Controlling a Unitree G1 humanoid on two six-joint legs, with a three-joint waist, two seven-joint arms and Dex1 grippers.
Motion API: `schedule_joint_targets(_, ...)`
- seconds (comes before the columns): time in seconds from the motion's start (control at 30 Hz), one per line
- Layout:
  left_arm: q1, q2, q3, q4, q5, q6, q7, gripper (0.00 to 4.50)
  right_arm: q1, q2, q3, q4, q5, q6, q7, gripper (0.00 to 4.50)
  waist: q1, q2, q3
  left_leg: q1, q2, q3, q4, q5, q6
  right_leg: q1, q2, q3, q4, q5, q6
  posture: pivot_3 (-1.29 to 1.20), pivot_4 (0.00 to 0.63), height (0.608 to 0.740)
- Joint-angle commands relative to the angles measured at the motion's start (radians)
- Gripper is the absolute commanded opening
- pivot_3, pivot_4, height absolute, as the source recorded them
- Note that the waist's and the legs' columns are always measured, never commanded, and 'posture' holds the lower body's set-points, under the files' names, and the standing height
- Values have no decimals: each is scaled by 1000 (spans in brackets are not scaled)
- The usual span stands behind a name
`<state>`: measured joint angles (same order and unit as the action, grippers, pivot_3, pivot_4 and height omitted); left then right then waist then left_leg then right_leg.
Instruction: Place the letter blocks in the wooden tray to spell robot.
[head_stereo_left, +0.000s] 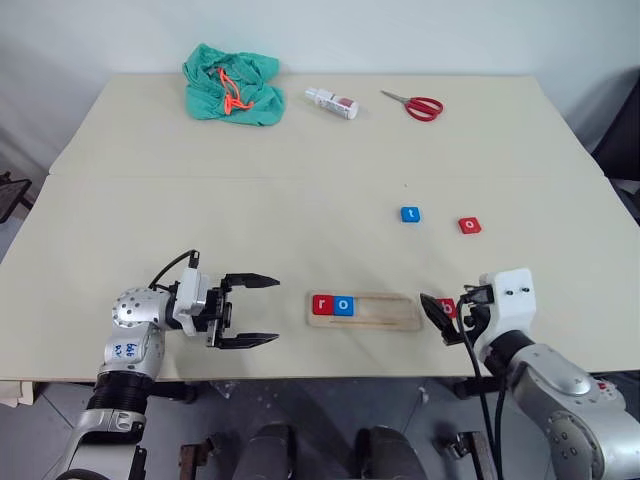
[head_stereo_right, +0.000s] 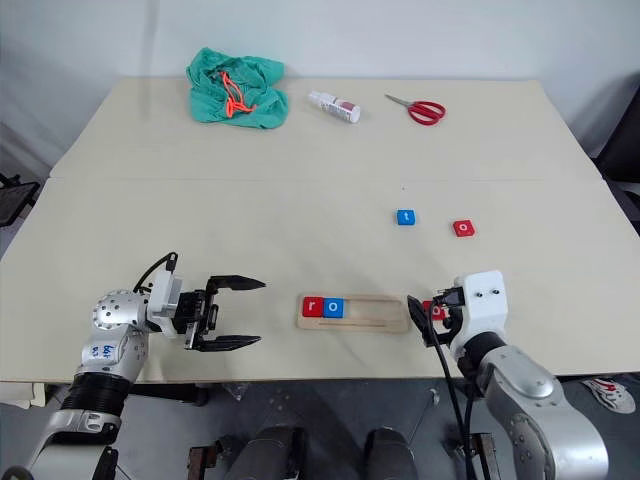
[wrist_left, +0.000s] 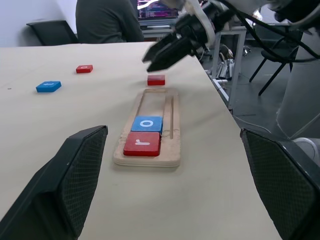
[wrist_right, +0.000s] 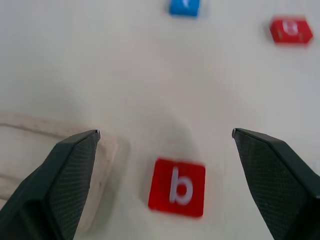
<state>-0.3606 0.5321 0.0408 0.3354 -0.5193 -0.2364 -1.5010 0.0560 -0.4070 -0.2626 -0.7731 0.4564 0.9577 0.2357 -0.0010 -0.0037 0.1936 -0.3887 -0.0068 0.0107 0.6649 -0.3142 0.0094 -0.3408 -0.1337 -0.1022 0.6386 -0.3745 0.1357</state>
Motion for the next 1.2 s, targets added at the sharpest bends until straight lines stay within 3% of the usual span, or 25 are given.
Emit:
schedule_joint_targets(0.03, 19, 29, 34, -18, -35, -15, -75, 4500, 4, -106, -49, 30, 27, -94, 153, 4465, 0, 0, 0, 0, 0, 0, 0, 0, 0, 0, 0, 0, 0, 0, 0, 0, 150, 740)
schedule_joint_targets(0.13, 34, 57, 51, 8, -43, -32, -99, 4500, 26, -341, -63, 141, 48, -244, 491, 4465, 0, 0, 0, 0, -1, 3, 0, 0, 2, 1, -1, 1, -3, 0, 0, 0, 150, 740)
schedule_joint_targets(0.33, 34, 59, 47, 26, -37, -55, -86, 4500, -42, -548, 42, 439, -48, -522, 804, 4465, 1, -1, 0, 0, 0, 3, 1, 0, 2, 5, 0, -1, -8, 0, 0, 0, 150, 740)
schedule_joint_targets(0.63, 68, 61, 32, -58, -55, -30, -72, 4500, -318, -553, 253, 794, -192, -775, 990, 4465, -1, -1, 0, 0, 1, 3, 1, 0, 2, 5, 0, -2, -9, 0, 0, 0, 150, 740)
schedule_joint_targets(0.9, 86, 65, 27, -96, -56, -16, -60, 4500, -406, -528, 338, 919, -261, -865, 1045, 4465, 1, 0, 0, -1, 1, 1, 2, 0, 2, 5, -1, -3, -9, 0, 0, 0, 150, 740)
schedule_joint_targets(1.2, 71, 64, 33, -89, -49, -21, -46, 4500, -433, -511, 337, 937, -271, -880, 1042, 1577, 0, 0, 0, -1, 1, 2, 3, 0, 2, 5, 0, -3, -9, 0, 0, 0, 150, 740)
